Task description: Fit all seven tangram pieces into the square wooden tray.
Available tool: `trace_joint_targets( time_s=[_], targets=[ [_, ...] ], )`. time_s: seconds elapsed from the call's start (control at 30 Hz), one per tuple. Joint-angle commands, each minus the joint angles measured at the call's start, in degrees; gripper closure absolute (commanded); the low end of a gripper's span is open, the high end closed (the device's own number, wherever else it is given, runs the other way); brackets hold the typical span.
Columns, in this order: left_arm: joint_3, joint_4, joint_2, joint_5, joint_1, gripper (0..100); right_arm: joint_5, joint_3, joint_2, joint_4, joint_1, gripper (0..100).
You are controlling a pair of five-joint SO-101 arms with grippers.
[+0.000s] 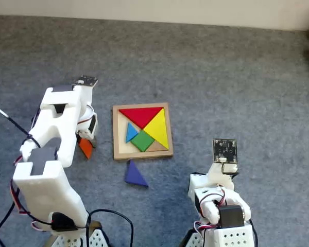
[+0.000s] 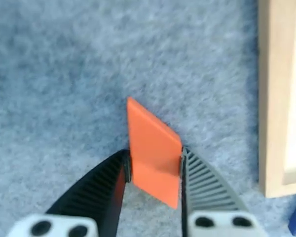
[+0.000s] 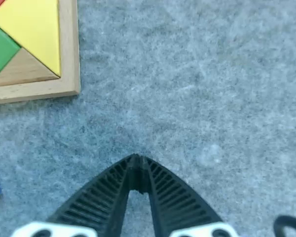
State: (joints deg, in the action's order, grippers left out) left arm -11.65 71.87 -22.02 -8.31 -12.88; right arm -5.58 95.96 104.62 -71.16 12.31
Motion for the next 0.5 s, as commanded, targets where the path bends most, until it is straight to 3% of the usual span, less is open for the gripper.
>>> trace_joint_targets(
  time_s=[0.0,0.13,0.47],
  targets=[
    [2.9,-0.4,-0.4,0.1,-0.8,93,-0.5,8.3,0.7,-0.5,-1.2,99.2],
    [3.0,-0.1,-0.1,0.2,-0.7,95,-0.5,8.3,0.7,-0.5,-1.2,99.2],
    [2.7,3.3,12.4,7.3,7.6,95,-0.5,8.3,0.7,-0.5,-1.2,99.2]
  ],
)
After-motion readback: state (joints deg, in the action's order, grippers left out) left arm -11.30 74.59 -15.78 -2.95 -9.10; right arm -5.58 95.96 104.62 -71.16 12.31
